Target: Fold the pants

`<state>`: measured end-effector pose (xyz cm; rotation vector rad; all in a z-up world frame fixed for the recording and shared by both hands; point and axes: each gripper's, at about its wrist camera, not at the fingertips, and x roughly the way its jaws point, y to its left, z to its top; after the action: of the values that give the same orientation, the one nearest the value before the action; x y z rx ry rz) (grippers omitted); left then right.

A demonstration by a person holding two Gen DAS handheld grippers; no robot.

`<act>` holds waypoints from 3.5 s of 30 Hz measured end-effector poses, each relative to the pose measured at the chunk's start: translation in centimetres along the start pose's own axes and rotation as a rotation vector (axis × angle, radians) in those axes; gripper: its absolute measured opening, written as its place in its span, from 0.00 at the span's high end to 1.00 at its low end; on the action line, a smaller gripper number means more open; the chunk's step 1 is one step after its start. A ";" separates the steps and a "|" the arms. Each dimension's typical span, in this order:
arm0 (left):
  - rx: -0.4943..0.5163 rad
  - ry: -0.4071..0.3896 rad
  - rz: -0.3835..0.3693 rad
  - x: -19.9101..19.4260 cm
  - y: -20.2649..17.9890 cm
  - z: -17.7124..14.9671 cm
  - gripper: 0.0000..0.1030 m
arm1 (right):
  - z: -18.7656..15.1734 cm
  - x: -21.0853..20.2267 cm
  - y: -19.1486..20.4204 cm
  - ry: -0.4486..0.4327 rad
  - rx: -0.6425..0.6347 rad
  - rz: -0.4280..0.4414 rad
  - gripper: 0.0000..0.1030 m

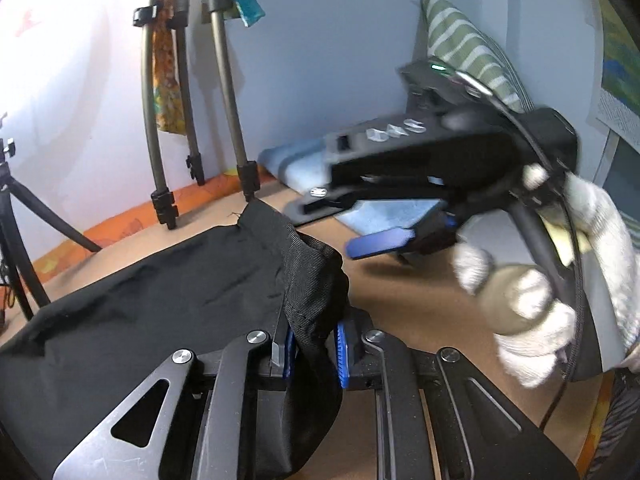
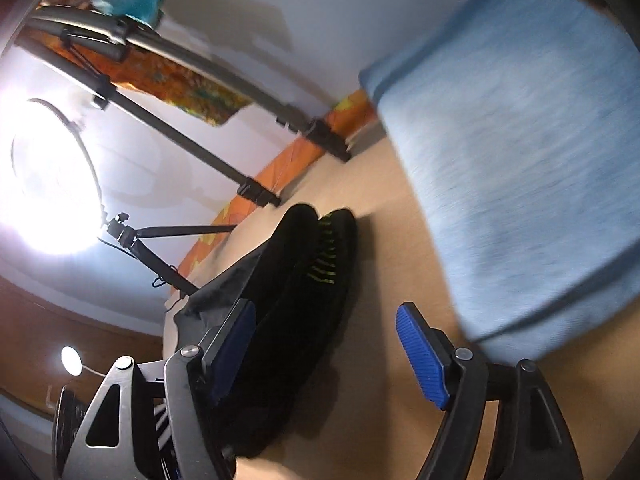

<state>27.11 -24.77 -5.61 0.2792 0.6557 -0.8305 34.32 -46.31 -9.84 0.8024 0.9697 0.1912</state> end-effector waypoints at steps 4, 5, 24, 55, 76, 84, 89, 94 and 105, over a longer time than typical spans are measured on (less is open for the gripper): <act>0.021 0.019 -0.007 0.5 -0.4 -0.6 0.86 | 0.4 1.6 0.0 0.029 0.044 0.068 0.21; 0.027 0.018 -0.009 0.6 -0.6 -0.7 0.86 | 0.5 1.8 -0.2 0.033 0.063 0.082 0.21; -0.042 -0.022 -0.040 -0.9 0.2 0.1 0.87 | 0.7 6.4 -1.4 0.087 0.153 0.195 0.81; -0.130 -0.184 -0.193 -12.6 -3.3 -0.1 0.87 | -5.6 -11.8 7.8 -0.168 -0.168 -0.051 0.88; -0.572 -0.139 -0.008 -14.2 16.5 -9.8 0.87 | -11.2 9.4 24.7 -0.025 -0.467 -0.211 0.88; -0.695 -0.089 0.051 -13.3 20.6 -13.6 0.87 | -12.9 15.6 26.0 0.044 -0.538 -0.211 0.82; -0.759 -0.031 0.098 -12.8 21.8 -15.7 0.86 | -13.2 15.0 26.3 0.034 -0.581 -0.130 0.47; -0.753 -0.007 0.187 -13.9 22.0 -15.9 0.65 | -12.7 9.6 24.3 -0.021 -0.582 -0.070 0.43; -0.596 -0.031 0.310 -15.0 21.0 -12.1 0.57 | -14.0 2.5 14.1 0.016 -0.554 -0.165 0.43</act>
<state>30.41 3.52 -5.84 -0.1709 0.7768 -0.3168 27.35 -27.92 -6.20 0.2128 0.9312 0.3062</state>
